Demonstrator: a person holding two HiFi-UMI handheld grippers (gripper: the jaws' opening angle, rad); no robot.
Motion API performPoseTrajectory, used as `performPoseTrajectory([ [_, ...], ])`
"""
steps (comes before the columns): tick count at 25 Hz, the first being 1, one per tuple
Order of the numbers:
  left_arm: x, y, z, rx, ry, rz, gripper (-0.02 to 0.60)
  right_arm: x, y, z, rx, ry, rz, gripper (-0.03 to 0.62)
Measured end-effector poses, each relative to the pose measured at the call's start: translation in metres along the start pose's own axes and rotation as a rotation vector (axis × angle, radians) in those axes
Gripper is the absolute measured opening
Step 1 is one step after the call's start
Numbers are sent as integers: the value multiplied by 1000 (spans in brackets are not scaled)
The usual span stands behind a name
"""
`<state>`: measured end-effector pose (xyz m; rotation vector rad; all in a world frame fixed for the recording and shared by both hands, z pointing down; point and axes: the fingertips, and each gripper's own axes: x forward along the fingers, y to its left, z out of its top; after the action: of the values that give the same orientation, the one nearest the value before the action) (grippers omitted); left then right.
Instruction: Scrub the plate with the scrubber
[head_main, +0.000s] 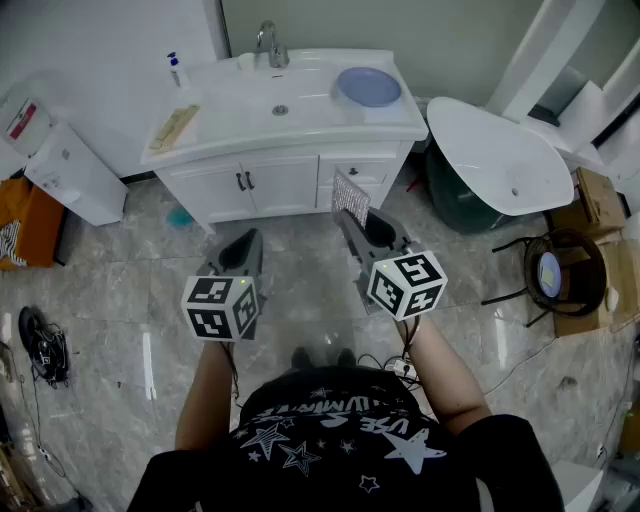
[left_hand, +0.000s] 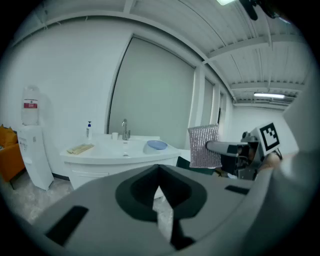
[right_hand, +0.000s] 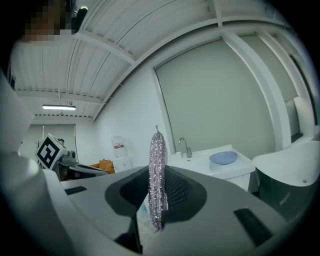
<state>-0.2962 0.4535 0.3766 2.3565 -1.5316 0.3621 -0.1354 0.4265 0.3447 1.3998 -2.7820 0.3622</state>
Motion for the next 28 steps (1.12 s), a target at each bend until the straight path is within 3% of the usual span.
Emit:
performPoseTrajectory([
  [7,5,-8,-6,109,13,9,15,-1,2,-2,12,4,4,81],
  [14,8,-7,-10,89,16,-18,15,2,2,-5,13,9,-15,81],
  [19,10,11,-19,96,26,-17,15,19,14,-10,40,6,55,83],
  [28,36,47,-19,65,35,-73,15,51,4,-18,66,4,-24,81],
])
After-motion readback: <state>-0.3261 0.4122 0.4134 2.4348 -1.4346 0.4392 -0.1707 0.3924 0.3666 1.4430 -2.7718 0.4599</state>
